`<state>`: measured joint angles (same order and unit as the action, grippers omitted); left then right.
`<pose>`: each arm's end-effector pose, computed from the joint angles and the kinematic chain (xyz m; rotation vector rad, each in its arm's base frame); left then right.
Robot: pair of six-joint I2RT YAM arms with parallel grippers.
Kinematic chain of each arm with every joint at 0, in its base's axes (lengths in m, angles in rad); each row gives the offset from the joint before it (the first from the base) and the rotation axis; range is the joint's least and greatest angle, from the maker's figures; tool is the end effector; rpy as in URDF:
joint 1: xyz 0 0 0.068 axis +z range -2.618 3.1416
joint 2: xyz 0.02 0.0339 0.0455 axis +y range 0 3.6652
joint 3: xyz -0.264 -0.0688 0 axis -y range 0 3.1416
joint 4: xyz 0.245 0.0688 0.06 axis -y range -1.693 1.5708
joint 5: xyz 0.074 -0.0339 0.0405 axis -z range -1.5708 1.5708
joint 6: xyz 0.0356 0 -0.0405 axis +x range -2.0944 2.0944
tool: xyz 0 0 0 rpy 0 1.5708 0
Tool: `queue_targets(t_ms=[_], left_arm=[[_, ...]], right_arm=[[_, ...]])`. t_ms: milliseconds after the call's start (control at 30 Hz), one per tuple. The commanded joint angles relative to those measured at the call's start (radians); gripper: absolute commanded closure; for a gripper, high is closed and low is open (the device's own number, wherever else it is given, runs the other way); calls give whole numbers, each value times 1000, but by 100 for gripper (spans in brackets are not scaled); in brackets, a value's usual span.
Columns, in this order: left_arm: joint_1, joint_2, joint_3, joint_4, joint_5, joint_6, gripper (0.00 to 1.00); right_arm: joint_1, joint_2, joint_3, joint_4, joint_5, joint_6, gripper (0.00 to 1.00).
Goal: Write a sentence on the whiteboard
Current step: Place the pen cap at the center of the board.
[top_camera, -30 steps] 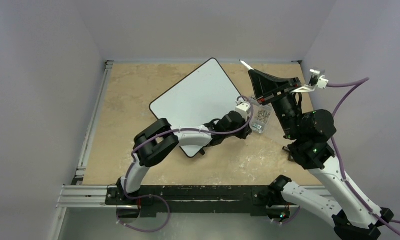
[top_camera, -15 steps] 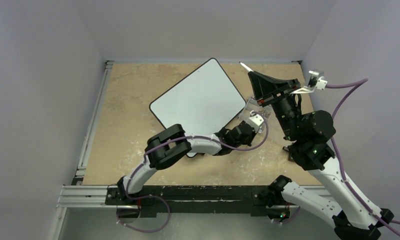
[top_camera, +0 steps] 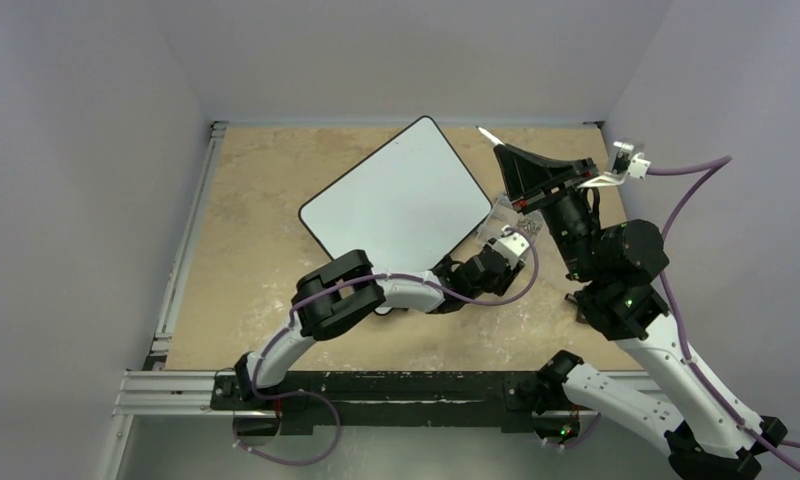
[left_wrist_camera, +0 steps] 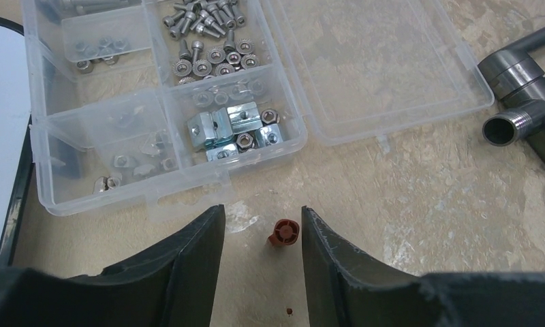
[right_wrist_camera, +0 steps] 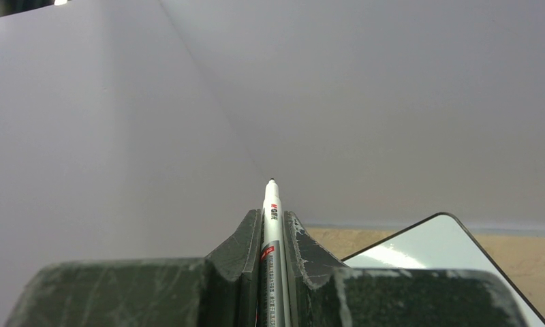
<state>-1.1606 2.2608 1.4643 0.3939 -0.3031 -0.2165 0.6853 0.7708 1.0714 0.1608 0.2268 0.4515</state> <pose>0.2098 -0.4557 0.1416 0.7272 1.8670 -0.6023 0.1167 0.0851 0.4757 0.0756 1.1630 0.8858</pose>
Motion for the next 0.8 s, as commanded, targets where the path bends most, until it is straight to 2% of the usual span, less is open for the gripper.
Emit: queue_targets(t_ms=[0,167,300,467,567,700,767], left_arm=[[4,-120,-4,11,-27,-5,53],[5,-311,-57,-84,21,-12,40],[7,-453,-101,-164,60,3,34],[28,-593,-73,-426,54,10,31],[87,-689,-98,-536,131,-1,31],[229,-890,-205,-619,269,-66,31],[290,-1015,-242,-681,254,-42,30]], right_arm=[[1,-12,27,-5,18,-5,100],[2,-6,55,-12,16,-18,100],[2,-6,68,-11,16,-25,100],[1,2,81,-19,6,-28,100],[0,6,82,-26,2,-27,100],[2,20,91,-69,-26,-43,100],[1,22,81,-78,-31,-48,100]])
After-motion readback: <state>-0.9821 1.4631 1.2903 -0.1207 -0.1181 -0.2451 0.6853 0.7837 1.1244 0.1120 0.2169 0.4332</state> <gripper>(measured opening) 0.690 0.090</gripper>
